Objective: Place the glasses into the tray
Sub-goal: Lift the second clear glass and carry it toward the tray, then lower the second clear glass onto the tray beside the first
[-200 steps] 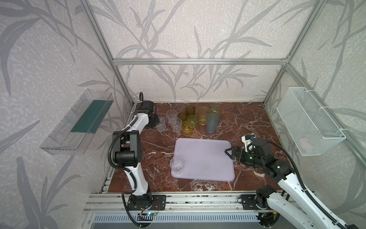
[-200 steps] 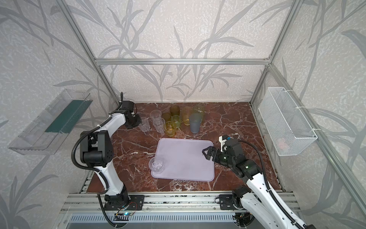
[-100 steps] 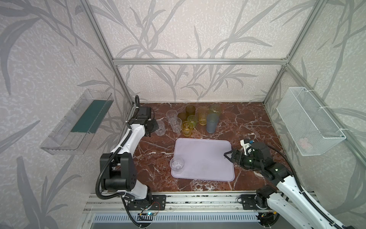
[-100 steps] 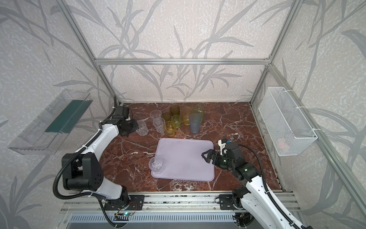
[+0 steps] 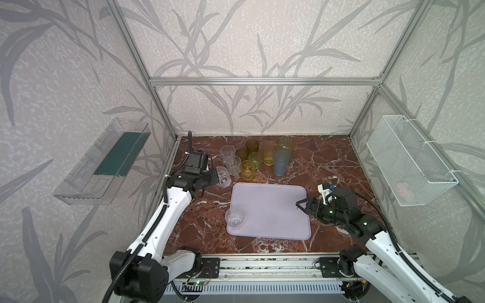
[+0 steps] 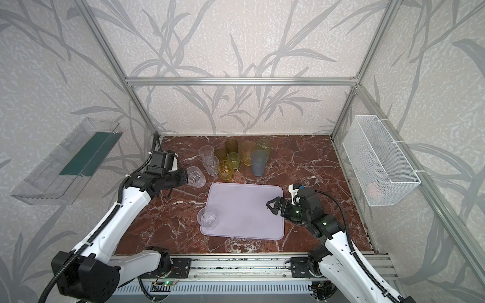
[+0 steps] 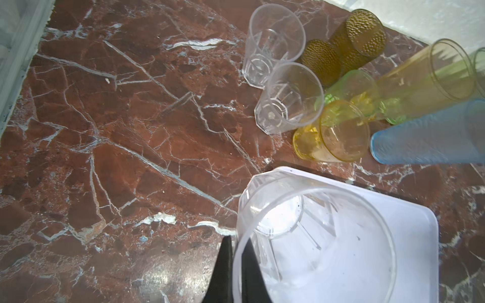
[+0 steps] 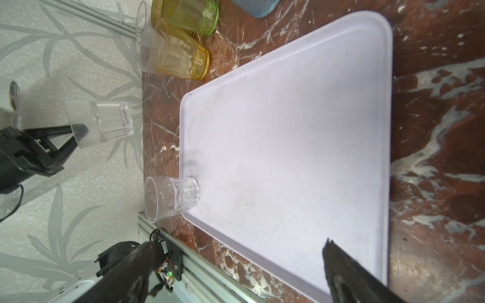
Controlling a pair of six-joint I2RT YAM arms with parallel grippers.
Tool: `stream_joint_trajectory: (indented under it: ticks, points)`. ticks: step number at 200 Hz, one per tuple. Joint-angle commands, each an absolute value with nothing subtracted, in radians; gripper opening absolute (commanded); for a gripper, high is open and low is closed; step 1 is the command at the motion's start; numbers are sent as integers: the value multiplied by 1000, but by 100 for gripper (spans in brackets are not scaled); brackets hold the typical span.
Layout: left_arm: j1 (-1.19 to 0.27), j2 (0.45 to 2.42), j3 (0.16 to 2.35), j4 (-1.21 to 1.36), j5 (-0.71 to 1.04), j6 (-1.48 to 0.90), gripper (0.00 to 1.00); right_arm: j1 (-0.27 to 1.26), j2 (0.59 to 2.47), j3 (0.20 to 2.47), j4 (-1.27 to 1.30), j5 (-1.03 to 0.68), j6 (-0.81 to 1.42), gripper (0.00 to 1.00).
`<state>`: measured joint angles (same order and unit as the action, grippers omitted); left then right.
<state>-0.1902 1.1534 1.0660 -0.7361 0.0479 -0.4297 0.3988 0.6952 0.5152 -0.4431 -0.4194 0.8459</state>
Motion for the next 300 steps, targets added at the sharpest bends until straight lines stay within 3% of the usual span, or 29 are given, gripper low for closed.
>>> stream_joint_trajectory:
  ticks: [1, 62, 300]
  points:
    - [-213, 1107, 1050, -800, 71, -439, 0, 393, 678, 537, -418, -419, 861, 99]
    - [-249, 1043, 1024, -824, 82, -467, 0, 394, 675, 521, -390, -430, 892, 99]
    - [-369, 1187, 873, -624, 141, -535, 0, 394, 527, 445, -483, -389, 894, 99]
